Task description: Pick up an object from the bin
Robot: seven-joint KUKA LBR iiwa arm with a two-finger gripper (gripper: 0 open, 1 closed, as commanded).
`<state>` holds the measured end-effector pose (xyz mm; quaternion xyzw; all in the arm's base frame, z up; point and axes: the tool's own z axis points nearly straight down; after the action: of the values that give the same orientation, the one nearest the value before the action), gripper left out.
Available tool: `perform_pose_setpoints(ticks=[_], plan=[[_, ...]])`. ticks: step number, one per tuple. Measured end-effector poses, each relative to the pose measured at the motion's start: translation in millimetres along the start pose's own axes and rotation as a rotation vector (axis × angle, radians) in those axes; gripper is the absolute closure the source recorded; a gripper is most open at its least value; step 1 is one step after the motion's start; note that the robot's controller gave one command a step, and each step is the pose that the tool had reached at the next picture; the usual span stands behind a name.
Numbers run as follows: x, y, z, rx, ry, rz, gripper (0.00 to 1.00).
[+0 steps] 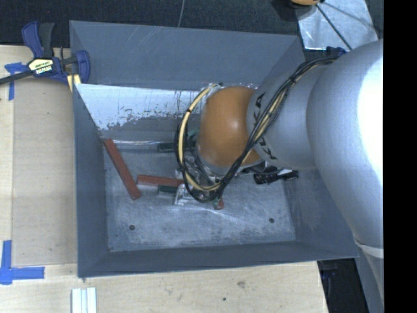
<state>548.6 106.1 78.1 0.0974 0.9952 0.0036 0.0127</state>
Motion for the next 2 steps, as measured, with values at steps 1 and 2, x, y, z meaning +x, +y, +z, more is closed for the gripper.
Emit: perform_pose_setpoints(ticks=[1, 2], plan=[[1.3, -0.5, -3.2, 0.003, 0.007, 0.000, 1.00], [5.0, -1.9, -18.9, 0.010, 0.025, 0.000, 1.00]])
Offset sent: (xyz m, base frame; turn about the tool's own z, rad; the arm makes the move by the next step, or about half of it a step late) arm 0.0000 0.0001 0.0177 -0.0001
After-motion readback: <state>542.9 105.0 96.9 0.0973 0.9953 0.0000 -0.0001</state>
